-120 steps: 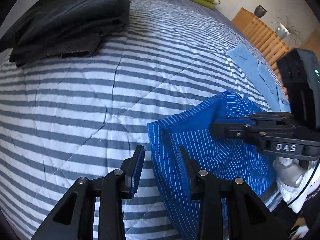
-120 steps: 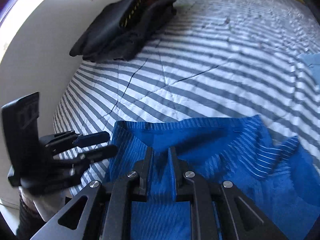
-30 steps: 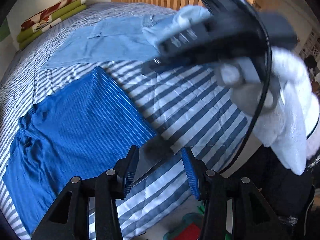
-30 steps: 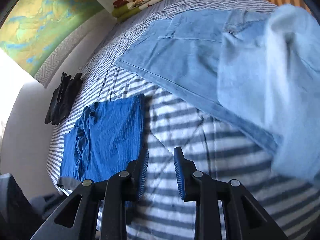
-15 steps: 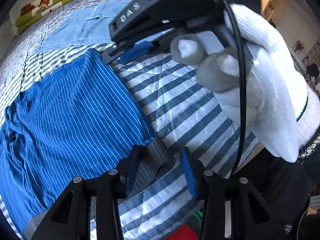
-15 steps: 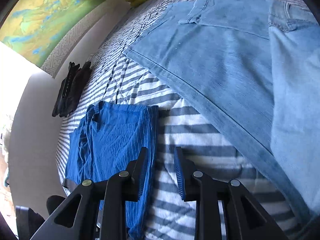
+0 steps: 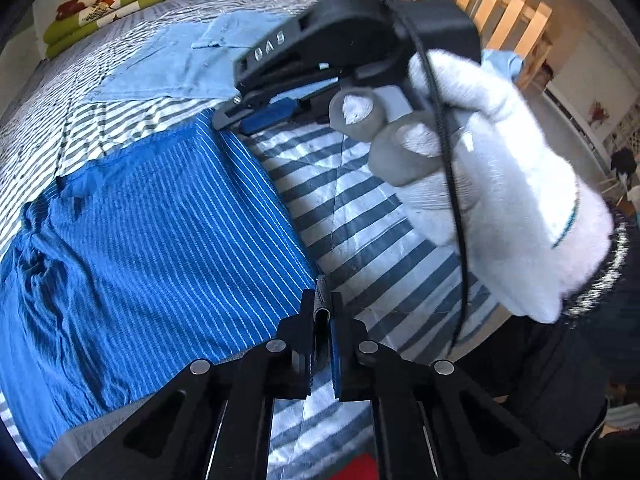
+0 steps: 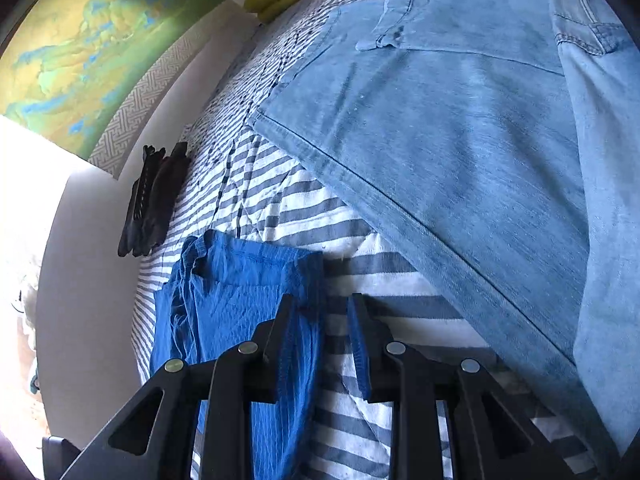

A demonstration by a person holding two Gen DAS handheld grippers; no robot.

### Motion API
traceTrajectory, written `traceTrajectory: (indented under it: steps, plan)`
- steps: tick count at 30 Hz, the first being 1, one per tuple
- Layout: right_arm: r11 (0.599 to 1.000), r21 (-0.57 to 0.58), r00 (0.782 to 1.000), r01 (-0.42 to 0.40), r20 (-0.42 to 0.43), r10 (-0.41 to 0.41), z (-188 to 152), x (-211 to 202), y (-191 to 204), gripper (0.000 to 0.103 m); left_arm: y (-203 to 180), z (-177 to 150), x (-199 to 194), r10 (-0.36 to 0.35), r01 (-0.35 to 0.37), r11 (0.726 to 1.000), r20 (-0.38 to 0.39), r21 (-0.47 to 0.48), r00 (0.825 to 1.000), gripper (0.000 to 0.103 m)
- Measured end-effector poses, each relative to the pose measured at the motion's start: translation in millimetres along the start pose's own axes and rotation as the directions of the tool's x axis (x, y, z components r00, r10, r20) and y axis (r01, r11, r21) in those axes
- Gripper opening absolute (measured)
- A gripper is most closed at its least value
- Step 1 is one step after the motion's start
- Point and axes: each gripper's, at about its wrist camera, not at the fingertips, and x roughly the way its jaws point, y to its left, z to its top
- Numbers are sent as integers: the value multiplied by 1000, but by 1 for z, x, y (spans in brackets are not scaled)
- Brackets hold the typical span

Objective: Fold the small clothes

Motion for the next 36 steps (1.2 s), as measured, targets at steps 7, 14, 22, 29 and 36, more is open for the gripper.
traceTrajectory:
  steps: [7, 14, 22, 29, 36]
  plan:
    - [997, 60, 996, -44, 83, 39, 8, -13, 12, 0, 18, -7, -28, -35, 38, 998, 60, -53, 998, 5]
    - [997, 46, 994, 61, 90, -65, 6, -26, 27, 10, 22, -22, -46, -49, 55, 996, 86, -69, 995, 5]
    - [994, 92, 998, 67, -18, -66, -1, 11, 18, 23, 27, -21, -41, -67, 74, 995, 102, -67, 993, 5]
    - [996, 94, 997, 9, 70, -16, 5, 1, 49, 4, 68, -44, -71, -31, 59, 983, 158, -176, 987, 5]
    - [996, -85, 994, -5, 104, 14, 10, 14, 147, 3, 119, -96, -113, 40, 28, 949, 209, -313, 977, 4]
